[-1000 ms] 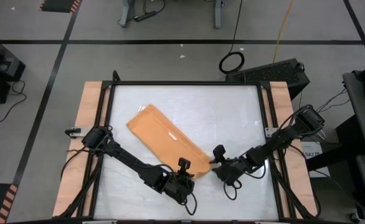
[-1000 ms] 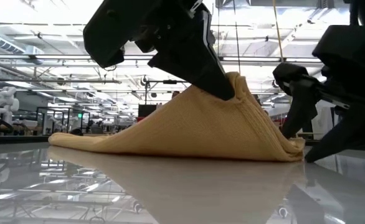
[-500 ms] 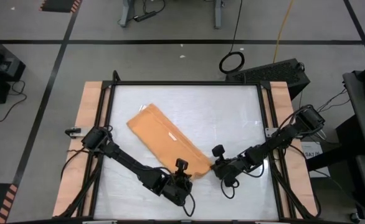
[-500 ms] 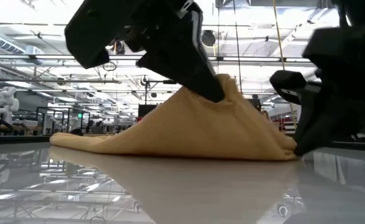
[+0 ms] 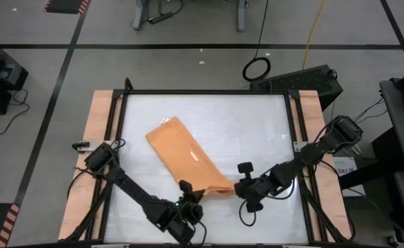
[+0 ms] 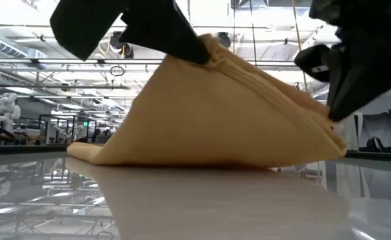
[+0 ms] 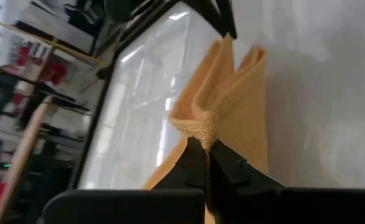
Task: Roll towel
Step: Roll the yellow towel
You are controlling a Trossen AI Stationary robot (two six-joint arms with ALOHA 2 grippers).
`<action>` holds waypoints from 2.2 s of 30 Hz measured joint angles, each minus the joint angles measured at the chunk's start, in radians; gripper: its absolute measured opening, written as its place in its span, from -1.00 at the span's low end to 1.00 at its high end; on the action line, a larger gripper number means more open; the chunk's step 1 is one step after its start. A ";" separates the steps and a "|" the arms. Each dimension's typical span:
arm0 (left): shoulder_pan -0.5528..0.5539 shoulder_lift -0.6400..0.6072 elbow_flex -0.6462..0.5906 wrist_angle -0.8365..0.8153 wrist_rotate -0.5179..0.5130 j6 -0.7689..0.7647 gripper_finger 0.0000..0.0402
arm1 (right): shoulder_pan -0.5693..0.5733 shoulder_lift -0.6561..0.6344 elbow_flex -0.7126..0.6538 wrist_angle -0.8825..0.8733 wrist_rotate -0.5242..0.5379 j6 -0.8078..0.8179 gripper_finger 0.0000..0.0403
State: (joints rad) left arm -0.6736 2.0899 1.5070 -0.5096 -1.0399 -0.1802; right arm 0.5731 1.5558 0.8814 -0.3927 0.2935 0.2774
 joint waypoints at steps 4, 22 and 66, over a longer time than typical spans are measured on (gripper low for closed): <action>-0.018 0.000 0.000 -0.033 -0.010 -0.051 -0.99 | 0.003 0.000 0.044 0.005 -0.013 0.061 -0.99; -0.089 0.000 -0.074 -0.009 0.089 -0.207 -0.99 | 0.139 0.178 0.045 0.282 0.106 -0.023 0.26; -0.088 0.000 -0.074 0.004 0.132 -0.209 -0.99 | 0.115 0.313 0.045 0.416 0.167 -0.778 -0.44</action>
State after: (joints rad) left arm -0.7616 2.0899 1.4326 -0.5060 -0.9081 -0.3889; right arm 0.6879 1.8687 0.9260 0.0233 0.4600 -0.5008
